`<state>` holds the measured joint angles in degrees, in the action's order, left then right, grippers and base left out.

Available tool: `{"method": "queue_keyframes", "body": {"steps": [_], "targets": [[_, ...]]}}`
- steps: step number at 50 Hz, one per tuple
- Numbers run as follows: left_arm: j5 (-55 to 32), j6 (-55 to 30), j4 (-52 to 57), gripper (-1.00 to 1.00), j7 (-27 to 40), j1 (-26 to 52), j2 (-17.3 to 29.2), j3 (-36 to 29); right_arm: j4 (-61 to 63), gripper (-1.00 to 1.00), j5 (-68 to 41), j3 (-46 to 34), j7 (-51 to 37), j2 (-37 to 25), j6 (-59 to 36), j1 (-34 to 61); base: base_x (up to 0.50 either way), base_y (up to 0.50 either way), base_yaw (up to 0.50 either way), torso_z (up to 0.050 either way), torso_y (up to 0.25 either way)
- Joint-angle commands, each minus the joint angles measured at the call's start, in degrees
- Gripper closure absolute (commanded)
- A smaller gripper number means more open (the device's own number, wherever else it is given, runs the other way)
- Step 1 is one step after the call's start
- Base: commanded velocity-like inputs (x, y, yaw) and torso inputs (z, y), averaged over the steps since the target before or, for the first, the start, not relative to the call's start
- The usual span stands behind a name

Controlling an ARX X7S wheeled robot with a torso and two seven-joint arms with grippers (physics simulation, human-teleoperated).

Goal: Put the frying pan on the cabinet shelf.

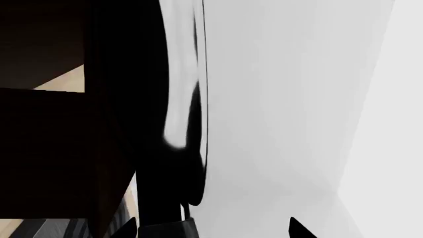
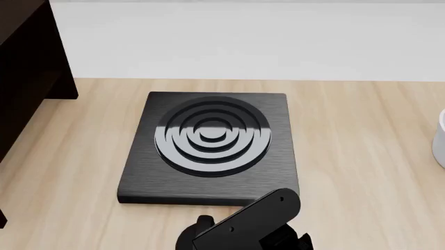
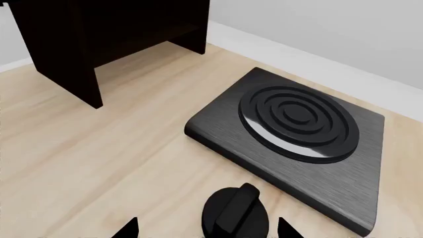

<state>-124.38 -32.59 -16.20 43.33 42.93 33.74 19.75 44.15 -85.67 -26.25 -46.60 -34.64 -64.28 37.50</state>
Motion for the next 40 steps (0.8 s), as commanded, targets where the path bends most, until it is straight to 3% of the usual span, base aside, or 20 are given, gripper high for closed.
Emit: {"method": "queue_keyframes", "body": {"steps": [1,11,31,32,33,34,35,36,40], "targets": [[3.0,-0.2,-0.2,-1.0,1.1,-0.3,2.7,1.5,0.1,-1.0,0.6,-0.3,0.4,-0.2,0.5,-0.6,0.0,0.0,0.0,0.0,0.0],[1.0,1.4,7.0,-1.0,6.3,-1.2,1.3,2.5,0.1,-1.0,0.4,-0.4,0.2,-0.3,0.8,-0.5,0.0,0.0,0.0,0.0,0.0],[-3.4,1.0,17.8,-1.0,9.3,-6.8,1.2,6.8,0.3,-1.0,4.7,-1.1,2.9,-0.6,2.9,-4.2,0.0,0.0,0.0,0.0,0.0],[-3.2,0.7,17.3,-1.0,8.5,-6.6,1.2,6.6,0.2,-1.0,4.8,-1.1,3.0,-0.6,2.9,-4.2,0.0,0.0,0.0,0.0,0.0],[3.7,-3.3,15.7,-1.0,0.3,-8.6,3.5,5.3,0.2,-1.0,4.7,-1.1,2.9,-0.6,2.9,-4.1,0.0,0.0,0.0,0.0,0.0],[5.8,-2.5,14.2,-1.0,-2.8,-12.3,1.6,6.6,0.2,-1.0,4.6,-1.1,2.9,-0.7,2.9,-4.1,0.0,0.0,0.0,0.0,0.0],[-0.3,-3.7,14.0,-1.0,-4.2,-12.5,-0.3,7.7,0.3,-1.0,4.1,-1.0,2.5,-0.7,2.8,-3.8,0.0,0.0,0.0,0.0,0.0],[5.3,-3.8,16.8,-1.0,-3.7,-13.3,1.3,6.8,0.3,-1.0,3.8,-1.0,2.2,-0.7,2.8,-3.7,0.0,0.0,0.0,0.0,0.0],[3.4,-3.4,18.4,-1.0,-3.8,-15.2,0.3,8.7,0.3,-1.0,4.0,-1.1,2.3,-0.8,3.0,-3.8,0.0,0.0,0.0,0.0,0.0]]}}
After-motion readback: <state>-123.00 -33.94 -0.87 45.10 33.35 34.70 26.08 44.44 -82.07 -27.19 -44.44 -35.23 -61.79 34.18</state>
